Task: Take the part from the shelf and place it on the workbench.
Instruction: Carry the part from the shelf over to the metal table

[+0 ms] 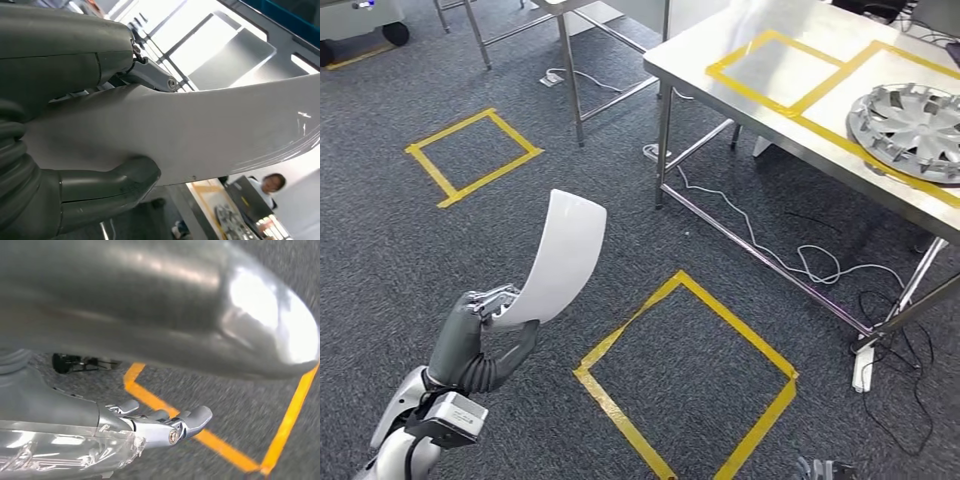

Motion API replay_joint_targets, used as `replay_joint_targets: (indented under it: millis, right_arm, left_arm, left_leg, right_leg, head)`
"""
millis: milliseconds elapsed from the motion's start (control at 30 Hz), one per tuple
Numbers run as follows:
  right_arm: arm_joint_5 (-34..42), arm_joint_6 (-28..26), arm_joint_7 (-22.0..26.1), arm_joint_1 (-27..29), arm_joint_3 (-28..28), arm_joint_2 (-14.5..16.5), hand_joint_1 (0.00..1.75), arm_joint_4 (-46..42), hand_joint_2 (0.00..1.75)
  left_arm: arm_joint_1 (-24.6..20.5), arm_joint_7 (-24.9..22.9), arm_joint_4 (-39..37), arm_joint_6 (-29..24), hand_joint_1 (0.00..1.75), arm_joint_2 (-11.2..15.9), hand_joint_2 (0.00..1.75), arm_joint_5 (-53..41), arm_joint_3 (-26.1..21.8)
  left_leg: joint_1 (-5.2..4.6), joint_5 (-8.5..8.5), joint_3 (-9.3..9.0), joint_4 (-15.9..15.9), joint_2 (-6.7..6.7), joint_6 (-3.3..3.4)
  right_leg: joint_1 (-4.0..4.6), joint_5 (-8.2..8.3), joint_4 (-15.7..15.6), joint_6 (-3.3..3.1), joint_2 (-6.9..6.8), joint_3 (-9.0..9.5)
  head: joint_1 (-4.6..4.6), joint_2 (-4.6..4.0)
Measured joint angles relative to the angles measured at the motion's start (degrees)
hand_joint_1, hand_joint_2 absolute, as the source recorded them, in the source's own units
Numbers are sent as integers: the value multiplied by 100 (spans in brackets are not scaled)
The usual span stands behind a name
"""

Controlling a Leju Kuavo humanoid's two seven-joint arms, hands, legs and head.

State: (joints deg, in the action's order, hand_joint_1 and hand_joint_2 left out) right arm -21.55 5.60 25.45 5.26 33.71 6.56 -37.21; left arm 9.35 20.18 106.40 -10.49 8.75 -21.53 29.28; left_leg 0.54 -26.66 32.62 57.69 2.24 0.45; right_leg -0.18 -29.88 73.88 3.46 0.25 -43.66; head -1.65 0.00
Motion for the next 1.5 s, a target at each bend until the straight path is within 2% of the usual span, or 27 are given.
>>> replay_joint_targets:
  millis: [100,167,233,300,367,433,467,533,567,600,633,767,833,900,933,1000,1033,1067,1133,1167,1200,1233,1300,1367,1400,1433,1500]
  right_arm:
    - [-63,11,-73,116,141,85,0,-179,0]
    - [-118,28,-102,167,239,148,0,-292,0]
    - [-173,60,-143,242,341,192,0,-395,0]
    - [-267,142,-201,331,466,249,0,-517,0]
    - [-389,309,-262,382,609,333,0,-647,0]
    - [-522,571,-328,422,778,440,0,-783,0]
    - [-587,710,-360,459,875,497,0,-859,0]
    - [-679,902,-404,544,1061,604,0,-997,0]
    - [-697,943,-412,580,1134,646,0,-1054,0]
    - [-705,961,-416,599,1196,679,0,-1101,0]
    - [-720,981,-422,609,1250,709,0,-1146,0]
    - [-1010,1179,-543,639,1452,813,0,-1309,0]
    - [-1228,1339,-630,641,1585,874,0,-1383,0]
    - [-1453,1496,-718,645,1758,940,0,-1442,0]
    - [-1542,1558,-754,657,1851,968,0,-1467,0]
    - [-1649,1635,-794,694,2024,1015,0,-1511,0]
    - [-1675,1655,-801,713,2093,1030,0,-1528,0]
    - [-1699,1670,-808,729,2152,1043,0,-1539,0]
    - [-1783,1693,-825,767,2264,1057,0,-1559,0]
    - [-1842,1698,-837,783,2312,1062,0,-1570,0]
    - [-1897,1698,-846,790,2351,1066,0,-1588,0]
    - [-1942,1693,-853,787,2372,1070,0,-1611,0]
    - [-1960,1659,-863,767,2392,1075,0,-1663,0]
    - [-1889,1596,-911,767,2405,1084,0,-1696,0]
    - [-1811,1552,-956,780,2400,1089,0,-1703,0]
    - [-1711,1502,-1014,803,2379,1094,0,-1706,0]
    - [-1482,1397,-1127,879,2289,1108,0,-1728,0]
  left_arm:
    - [-151,144,-97,207,175,10,175,123,-131]
    - [-239,167,-156,274,175,8,175,171,-176]
    - [-311,174,-207,302,175,-9,175,215,-188]
    - [-378,175,-268,310,175,-31,175,290,-190]
    - [-432,170,-356,302,175,-41,175,392,-202]
    - [-468,157,-485,290,175,-51,175,493,-220]
    - [-492,150,-556,286,175,-60,175,535,-230]
    - [-563,146,-667,279,175,-81,175,585,-250]
    - [-600,146,-705,277,175,-90,175,595,-262]
    - [-633,146,-742,276,175,-96,175,598,-272]
    - [-664,146,-773,275,175,-104,175,602,-278]
    - [-760,143,-863,261,175,-167,175,660,-290]
    - [-819,149,-934,246,175,-204,175,717,-296]
    - [-881,164,-1052,227,175,-237,175,775,-305]
    - [-905,176,-1112,219,175,-257,175,799,-308]
    - [-932,202,-1205,204,175,-297,175,830,-317]
    - [-947,208,-1240,197,175,-314,175,839,-321]
    - [-963,214,-1272,188,175,-327,175,845,-325]
    - [-1010,229,-1359,163,175,-349,175,874,-328]
    - [-1032,240,-1400,150,175,-367,175,893,-329]
    - [-1054,251,-1434,135,175,-388,175,915,-335]
    - [-1082,262,-1452,123,175,-414,175,931,-344]
    - [-1162,290,-1476,98,175,-457,175,956,-362]
    - [-1221,311,-1527,74,175,-483,175,974,-371]
    - [-1229,316,-1563,64,175,-488,175,984,-376]
    - [-1231,316,-1602,57,175,-494,175,993,-386]
    - [-1236,316,-1672,46,175,-498,175,1000,-416]
  left_leg:
    - [-19,-98,-112,2,188,-58]
    - [-45,-151,-165,-4,290,-122]
    - [-39,-197,-228,-37,377,-196]
    - [-11,-278,-231,85,214,-256]
    - [6,-491,74,671,-76,-288]
    - [3,-673,601,1434,-178,-305]
    - [0,-612,800,1624,-188,-305]
    - [-3,-109,884,1351,-197,-286]
    - [-4,223,800,990,-203,-276]
    - [-14,432,687,667,-221,-268]
    - [-26,487,565,385,-237,-241]
    - [-46,199,249,-20,-256,-39]
    - [-35,107,34,-116,-250,33]
    - [-45,-27,-193,-201,-236,60]
    - [-52,-111,-321,-235,-232,66]
    - [-74,-314,-644,-302,-234,72]
    - [-89,-434,-842,-336,-234,75]
    - [-108,-565,-1046,-375,-231,77]
    - [-139,-841,-1399,-427,-242,67]
    - [-138,-970,-1535,-463,-257,49]
    - [-124,-1053,-1653,-485,-276,26]
    - [-99,-1064,-1729,-471,-294,-7]
    - [-59,-844,-1578,10,-288,-62]
    - [-53,-663,-943,940,-274,-117]
    - [-56,-751,-556,1326,-271,-141]
    - [-55,-972,-196,1556,-270,-162]
    - [-53,-1463,381,1627,-270,-201]
  right_leg:
    - [40,440,-1130,-47,-303,660]
    - [87,439,-1431,-123,-412,841]
    - [95,403,-1461,-217,-278,853]
    - [68,367,-1513,-299,-147,952]
    - [39,307,-1540,-354,-23,1087]
    - [36,209,-1540,-378,98,1203]
    - [37,149,-1540,-382,155,1278]
    - [33,2,-1540,-364,257,1479]
    - [28,-84,-1545,-341,297,1571]
    - [30,-171,-1552,-311,330,1650]
    - [28,-245,-1573,-274,357,1701]
    - [27,-273,-1747,-137,340,1932]
    - [45,-223,-1325,-125,220,1743]
    - [64,-326,-473,-135,104,1117]
    - [70,-497,-144,-136,82,778]
    - [78,-870,5,-143,67,295]
    - [81,-891,-153,-162,64,152]
    - [87,-637,-429,-203,58,57]
    - [140,490,-1092,-307,42,-32]
    - [183,952,-1286,-341,39,-31]
    - [224,1176,-1374,-356,41,-2]
    - [256,1128,-1355,-366,53,57]
    - [261,940,-1390,-417,69,254]
    - [222,775,-1483,-472,84,525]
    - [200,675,-1530,-481,92,669]
    - [177,568,-1575,-474,110,825]
    - [122,326,-1646,-446,162,1187]
  head:
    - [1,0]
    - [-4,0]
    - [-5,0]
    - [-15,0]
    - [-48,0]
    - [-80,0]
    - [-90,0]
    - [-97,0]
    - [-98,0]
    - [-95,-1]
    - [-105,0]
    - [-110,1]
    - [-67,0]
    - [-37,0]
    - [-36,1]
    - [-27,1]
    - [-19,1]
    - [-10,0]
    - [-28,-1]
    - [-40,-1]
    - [-51,0]
    - [-51,1]
    - [-43,4]
    - [-66,5]
    - [-79,2]
    - [-91,3]
    - [-98,1]
